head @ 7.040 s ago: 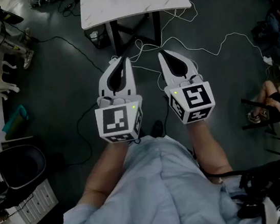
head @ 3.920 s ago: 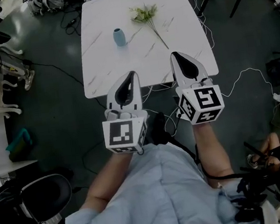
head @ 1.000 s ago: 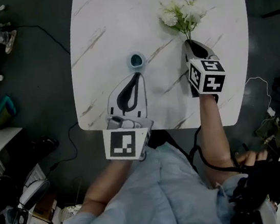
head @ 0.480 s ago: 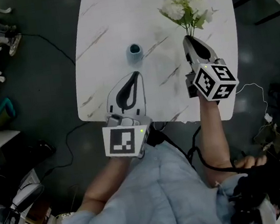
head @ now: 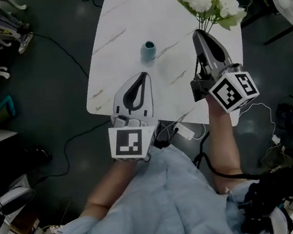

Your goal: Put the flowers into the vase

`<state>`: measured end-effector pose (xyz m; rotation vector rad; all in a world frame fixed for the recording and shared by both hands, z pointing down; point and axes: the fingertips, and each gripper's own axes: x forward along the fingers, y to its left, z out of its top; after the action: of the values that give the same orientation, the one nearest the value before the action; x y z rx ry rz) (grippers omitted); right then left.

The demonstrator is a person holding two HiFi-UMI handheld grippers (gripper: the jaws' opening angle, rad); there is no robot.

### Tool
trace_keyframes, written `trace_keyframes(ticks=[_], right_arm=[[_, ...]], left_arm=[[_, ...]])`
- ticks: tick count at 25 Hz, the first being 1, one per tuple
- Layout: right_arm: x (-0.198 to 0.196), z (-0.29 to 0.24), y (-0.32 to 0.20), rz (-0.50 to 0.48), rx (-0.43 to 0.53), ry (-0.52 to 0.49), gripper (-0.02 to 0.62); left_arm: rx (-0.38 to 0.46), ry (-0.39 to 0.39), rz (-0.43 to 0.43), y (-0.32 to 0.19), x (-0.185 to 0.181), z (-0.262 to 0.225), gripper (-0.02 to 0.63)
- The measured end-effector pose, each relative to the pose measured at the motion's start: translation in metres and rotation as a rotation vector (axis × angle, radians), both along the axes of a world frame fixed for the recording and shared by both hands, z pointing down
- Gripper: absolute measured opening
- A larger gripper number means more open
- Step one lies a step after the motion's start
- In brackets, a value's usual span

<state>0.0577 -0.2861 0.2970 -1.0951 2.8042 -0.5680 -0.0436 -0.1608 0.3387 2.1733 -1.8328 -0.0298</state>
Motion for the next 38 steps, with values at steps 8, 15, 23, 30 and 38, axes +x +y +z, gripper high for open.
trace_keyframes(ticks=[8, 15, 23, 30, 38], right_arm=[[-0.03, -0.077, 0.027, -0.1, 0.186, -0.153, 0.008], [-0.084, -0.101, 0.015, -0.172, 0.264, -0.227, 0.008], [-0.09, -0.106, 0.017, -0.232, 0.302, -0.289, 0.008], [-0.088, -0.103, 0.014, -0.271, 0.314, -0.336, 0.008], [-0.09, -0.098, 0.01, -0.296, 0.287, -0.337, 0.008]], left_arm=[[0.07, -0.005, -0.059, 0.015, -0.018, -0.028, 0.005], [0.074, 0.005, -0.115, -0.001, -0.064, -0.032, 0.005], [0.061, 0.008, -0.147, -0.002, -0.064, -0.026, 0.005], [0.047, 0.007, -0.179, -0.003, -0.061, -0.019, 0.005], [0.008, 0.03, -0.203, -0.001, -0.058, -0.02, 0.005]])
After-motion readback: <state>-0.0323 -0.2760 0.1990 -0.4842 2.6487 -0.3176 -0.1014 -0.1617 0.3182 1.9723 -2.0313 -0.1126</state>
